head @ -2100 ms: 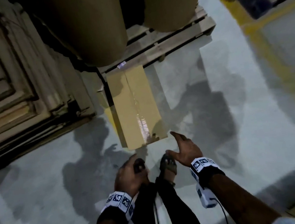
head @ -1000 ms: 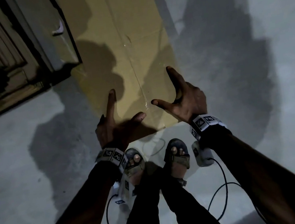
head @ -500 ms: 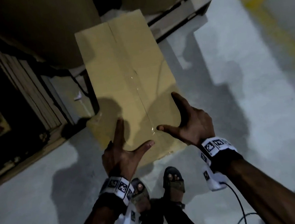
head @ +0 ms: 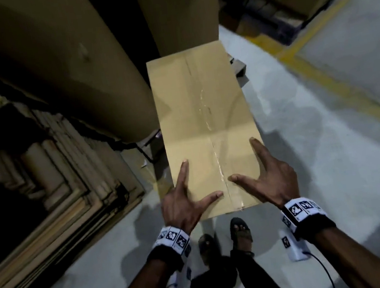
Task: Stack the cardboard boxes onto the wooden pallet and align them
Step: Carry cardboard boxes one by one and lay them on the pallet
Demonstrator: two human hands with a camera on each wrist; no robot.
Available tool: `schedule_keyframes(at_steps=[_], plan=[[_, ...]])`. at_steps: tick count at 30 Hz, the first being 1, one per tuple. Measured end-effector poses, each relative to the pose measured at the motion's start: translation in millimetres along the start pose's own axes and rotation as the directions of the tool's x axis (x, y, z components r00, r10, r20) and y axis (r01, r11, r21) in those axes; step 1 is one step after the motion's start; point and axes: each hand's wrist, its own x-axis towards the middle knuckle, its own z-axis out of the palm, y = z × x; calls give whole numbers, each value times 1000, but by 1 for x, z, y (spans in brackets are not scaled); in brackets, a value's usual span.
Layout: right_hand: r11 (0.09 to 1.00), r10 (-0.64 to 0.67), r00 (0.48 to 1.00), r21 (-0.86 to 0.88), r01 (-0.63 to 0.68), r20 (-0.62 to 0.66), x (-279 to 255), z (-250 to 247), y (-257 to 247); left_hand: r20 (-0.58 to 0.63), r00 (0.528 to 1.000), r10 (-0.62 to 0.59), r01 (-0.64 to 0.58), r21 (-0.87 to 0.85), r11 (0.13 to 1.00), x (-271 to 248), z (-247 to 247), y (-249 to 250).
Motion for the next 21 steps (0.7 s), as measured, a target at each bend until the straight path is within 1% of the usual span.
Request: schedule_keyframes(at_steps=[2, 6, 8, 11, 14, 18, 21], plan=[[999, 29, 999, 33, -28, -25, -25, -23, -10, -12, 1000, 5, -4, 52, 999, -21, -28, 13], [996, 30, 993, 90, -20, -111, -85, -73, -24, -17, 998, 64, -64, 19, 998, -80, -84, 47], [995, 46, 988, 89, -33, -146, -110, -90, -27, -17, 996, 91, -90, 34, 995, -101, -98, 54], [996, 50, 977, 82, -33, -206, -150, -112, -28, -50, 981, 188, -187, 23, 982, -133, -105, 60], [997, 66, 959, 67, -49, -276, -194, -122, -28, -57, 967, 247, -249, -20, 968, -164, -106, 56], [995, 103, 932, 51, -90, -349, -262, -119, -30, -104, 934, 342, -343, 8, 939, -206, -105, 36], [990, 139, 908, 68, -122, -394, -315, -107, -29, -99, 903, 418, -421, -9, 907, -241, -102, 17]])
